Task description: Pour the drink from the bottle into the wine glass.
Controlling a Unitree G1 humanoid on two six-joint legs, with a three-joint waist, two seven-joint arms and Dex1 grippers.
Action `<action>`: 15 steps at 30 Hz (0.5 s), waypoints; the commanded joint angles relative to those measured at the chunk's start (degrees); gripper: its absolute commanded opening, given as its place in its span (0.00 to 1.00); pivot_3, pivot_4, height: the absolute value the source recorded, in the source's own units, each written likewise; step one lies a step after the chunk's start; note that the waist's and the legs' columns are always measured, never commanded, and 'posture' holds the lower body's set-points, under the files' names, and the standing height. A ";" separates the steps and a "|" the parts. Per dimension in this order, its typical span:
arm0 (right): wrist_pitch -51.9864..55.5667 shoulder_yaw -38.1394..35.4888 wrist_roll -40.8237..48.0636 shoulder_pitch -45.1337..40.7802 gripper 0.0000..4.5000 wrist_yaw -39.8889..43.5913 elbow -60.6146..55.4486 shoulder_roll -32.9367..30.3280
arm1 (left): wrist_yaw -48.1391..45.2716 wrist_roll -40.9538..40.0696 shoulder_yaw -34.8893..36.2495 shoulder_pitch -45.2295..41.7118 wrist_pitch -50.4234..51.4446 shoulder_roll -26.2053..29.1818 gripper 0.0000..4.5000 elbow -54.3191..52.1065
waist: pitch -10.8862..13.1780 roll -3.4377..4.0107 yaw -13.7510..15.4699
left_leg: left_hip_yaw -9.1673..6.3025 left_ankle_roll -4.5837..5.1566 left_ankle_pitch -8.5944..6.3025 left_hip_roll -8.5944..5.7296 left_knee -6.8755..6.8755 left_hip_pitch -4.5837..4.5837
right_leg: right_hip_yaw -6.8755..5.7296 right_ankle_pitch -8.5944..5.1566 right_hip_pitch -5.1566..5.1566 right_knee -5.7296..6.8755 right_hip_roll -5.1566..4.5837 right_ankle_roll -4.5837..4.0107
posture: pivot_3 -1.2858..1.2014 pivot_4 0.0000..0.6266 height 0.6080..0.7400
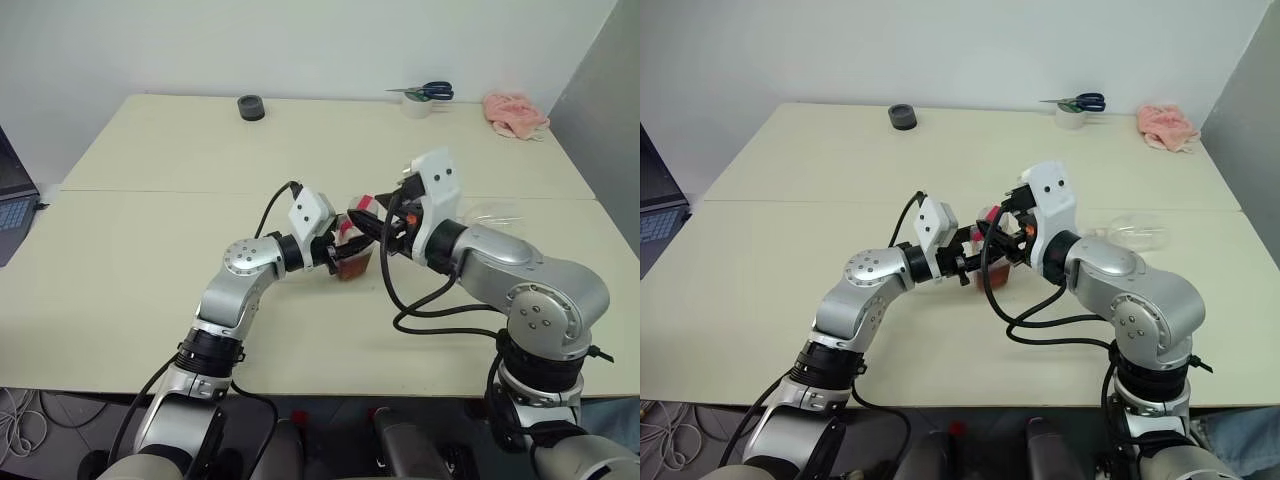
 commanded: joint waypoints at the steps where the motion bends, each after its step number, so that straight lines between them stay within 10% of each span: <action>1: -2.51 0.86 -1.90 0.31 0.41 -0.25 1.02 -1.03 | 0.32 -0.32 1.26 0.14 -1.39 0.55 0.40 -3.72 | 0.00 0.00 0.00 | 0.00 0.00 0.00 0.00 0.00 0.00 | 0.01 0.00 0.00 0.00 0.00 0.00 | 0.52 0.24 1.00; 7: -7.57 2.26 -3.31 0.08 0.41 1.24 4.80 -2.52 | 1.27 -0.51 1.74 0.76 -0.97 1.01 0.40 -4.77 | 0.00 0.00 -0.07 | 0.00 0.00 0.00 0.00 0.01 0.01 | 0.01 0.00 0.00 0.00 0.00 0.00 | 0.52 0.24 1.00; 15: -37.55 9.59 -0.21 -3.93 0.41 56.50 27.94 -19.95 | 0.58 -2.03 1.64 0.62 0.74 0.65 0.40 -6.66 | 0.07 0.00 0.12 | 0.03 0.01 -0.01 -0.07 0.03 -0.02 | -0.05 0.00 0.07 -0.16 -0.05 0.02 | 0.52 0.24 1.00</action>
